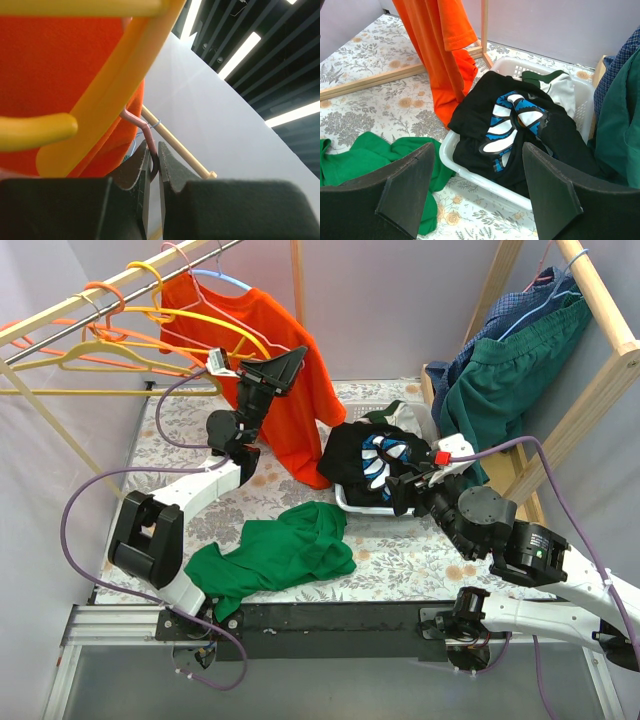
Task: Remove the t-shirt from the hanger
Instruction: Place the hanger at the clothesline.
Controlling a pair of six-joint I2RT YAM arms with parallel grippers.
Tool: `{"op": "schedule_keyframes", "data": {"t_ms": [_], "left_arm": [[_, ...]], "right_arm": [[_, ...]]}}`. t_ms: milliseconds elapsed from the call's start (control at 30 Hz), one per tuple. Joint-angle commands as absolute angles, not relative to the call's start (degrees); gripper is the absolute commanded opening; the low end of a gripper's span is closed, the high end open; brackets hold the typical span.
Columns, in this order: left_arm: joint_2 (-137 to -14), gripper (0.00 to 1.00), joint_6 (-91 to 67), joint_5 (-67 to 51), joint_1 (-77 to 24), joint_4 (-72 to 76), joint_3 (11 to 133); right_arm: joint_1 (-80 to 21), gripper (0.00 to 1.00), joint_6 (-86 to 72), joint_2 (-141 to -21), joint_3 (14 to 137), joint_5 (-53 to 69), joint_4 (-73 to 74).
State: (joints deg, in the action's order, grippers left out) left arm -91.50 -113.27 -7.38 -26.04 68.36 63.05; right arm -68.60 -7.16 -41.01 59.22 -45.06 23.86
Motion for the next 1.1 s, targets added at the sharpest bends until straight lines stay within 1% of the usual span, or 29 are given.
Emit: {"op": "schedule_keyframes", "data": {"t_ms": [0, 133, 167, 233, 267, 367, 400, 467, 500, 600, 700, 833, 933, 1000, 1067], "left_arm": [[-91.1, 0.0, -119.8, -7.2, -25.6, 73.3, 62.1], [-90.4, 0.0, -118.7, -8.3, -25.6, 71.2, 61.1], [-90.2, 0.03, -118.2, -8.3, -25.6, 70.7, 60.8], [-88.9, 0.22, -117.1, -9.0, -25.6, 69.3, 59.7], [-88.3, 0.41, -115.8, -9.3, -25.7, 68.0, 59.2], [-85.2, 0.56, -111.3, -9.5, -26.3, 64.5, 57.0], [-84.3, 0.66, -110.4, -9.2, -26.7, 63.9, 56.3], [-81.3, 0.71, -106.7, -9.5, -27.7, 60.9, 55.3], [-80.3, 0.76, -105.0, -9.9, -28.4, 59.3, 55.3], [-76.1, 0.82, -97.7, -8.9, -31.4, 52.0, 54.9], [-72.0, 0.84, -92.3, -5.6, -34.7, 45.5, 53.1], [-66.7, 0.86, -85.9, -0.7, -38.7, 34.2, 50.2], [-62.9, 0.87, -80.8, 6.3, -42.1, 25.5, 48.5], [-60.9, 0.88, -79.2, 8.4, -43.8, 21.2, 47.8], [-59.9, 0.92, -76.8, 10.5, -45.3, 15.8, 47.1]], "right_arm": [[-68.4, 0.79, -7.4, -40.8, 59.5, -46.3, 22.1], [-68.4, 0.79, -7.5, -41.4, 59.2, -46.1, 22.1], [-68.4, 0.79, -7.6, -41.6, 59.1, -46.1, 22.1], [-68.5, 0.8, -7.7, -41.9, 58.8, -46.1, 22.1], [-68.4, 0.81, -7.8, -42.0, 58.7, -46.0, 22.1], [-68.4, 0.83, -8.0, -42.5, 58.6, -45.5, 22.2], [-68.4, 0.83, -8.1, -42.7, 58.5, -45.4, 22.2], [-68.4, 0.84, -8.3, -42.9, 58.4, -44.9, 22.1], [-68.4, 0.85, -8.3, -43.0, 58.4, -44.7, 22.1], [-68.3, 0.87, -8.5, -43.4, 58.0, -43.7, 22.1], [-68.2, 0.91, -8.8, -44.2, 57.5, -41.8, 22.1], [-68.1, 0.95, -8.9, -46.1, 55.7, -36.8, 22.1], [-68.0, 0.97, -8.8, -47.5, 52.7, -30.3, 20.5], [-67.9, 0.98, -8.7, -48.2, 50.5, -27.0, 18.2], [-68.0, 0.97, -8.9, -49.2, 47.7, -22.2, 14.5]]}}
